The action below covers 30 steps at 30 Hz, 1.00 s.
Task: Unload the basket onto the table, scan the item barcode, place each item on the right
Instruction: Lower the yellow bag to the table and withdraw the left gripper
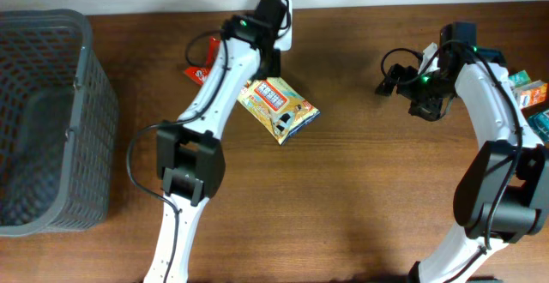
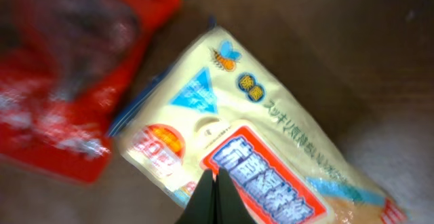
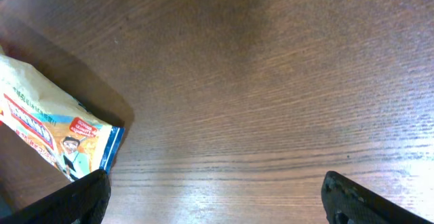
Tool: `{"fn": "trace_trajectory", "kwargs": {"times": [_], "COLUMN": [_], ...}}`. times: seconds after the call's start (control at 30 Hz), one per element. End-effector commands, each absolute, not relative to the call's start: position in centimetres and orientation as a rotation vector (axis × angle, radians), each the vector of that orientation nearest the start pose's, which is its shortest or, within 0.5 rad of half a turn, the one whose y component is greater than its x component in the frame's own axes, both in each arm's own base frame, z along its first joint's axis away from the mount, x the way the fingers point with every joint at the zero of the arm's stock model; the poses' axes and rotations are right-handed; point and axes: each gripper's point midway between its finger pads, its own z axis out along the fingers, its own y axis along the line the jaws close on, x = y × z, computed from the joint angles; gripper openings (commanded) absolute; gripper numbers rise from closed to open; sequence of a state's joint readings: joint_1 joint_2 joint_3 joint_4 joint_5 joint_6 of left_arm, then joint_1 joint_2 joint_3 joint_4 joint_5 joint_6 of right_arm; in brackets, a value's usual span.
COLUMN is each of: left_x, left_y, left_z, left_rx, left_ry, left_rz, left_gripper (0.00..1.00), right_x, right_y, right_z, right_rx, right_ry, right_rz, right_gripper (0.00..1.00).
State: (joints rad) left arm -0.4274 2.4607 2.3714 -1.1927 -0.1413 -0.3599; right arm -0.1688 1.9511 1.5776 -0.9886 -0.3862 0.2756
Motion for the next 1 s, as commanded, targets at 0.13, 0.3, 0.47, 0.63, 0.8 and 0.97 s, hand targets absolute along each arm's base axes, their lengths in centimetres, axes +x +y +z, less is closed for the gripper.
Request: {"fn": "trace_trajectory", "kwargs": {"times": [0.13,0.3,0.47,0.63,0.8,0.97], "left_x": [46.9,42.8,43.3,46.1,48.5,48.8], "left_y": [-24.2,-29.6,-30.5,-26.2,-17.7,-11.8], "left_z": [3.2,3.0,5.2,14.2,17.1,16.5], "left_rx": [0.194,0.649,0.722,0.565,0.159,-0.046], "left_ry": [2.9,2.908,2.836,2.769,2.822,2.881], "left_rz": [-0.013,-0.17,-0.185,-0.205,-0.195,-0.139], "left_gripper": [0.0,0.0,0.0,0.82,0.99,0.99], "right_x": [42.4,42.4,42.4,42.4,42.4,43.7], "right_y": [-0.8,-0.8,-0.8,-0.8,-0.8,-0.3], "right_z": [11.0,11.0,11.0,11.0,11.0,11.6], "right_rx": [0.553,0.553,0.553,0.553,0.553,0.72], "right_ry": [2.81,2.81,2.81,2.81,2.81,2.733], "right_rz": [0.569,0.569,0.569,0.569,0.569,0.662], "right_gripper": [0.98,0.98,0.98,0.98,0.98,0.98]}}
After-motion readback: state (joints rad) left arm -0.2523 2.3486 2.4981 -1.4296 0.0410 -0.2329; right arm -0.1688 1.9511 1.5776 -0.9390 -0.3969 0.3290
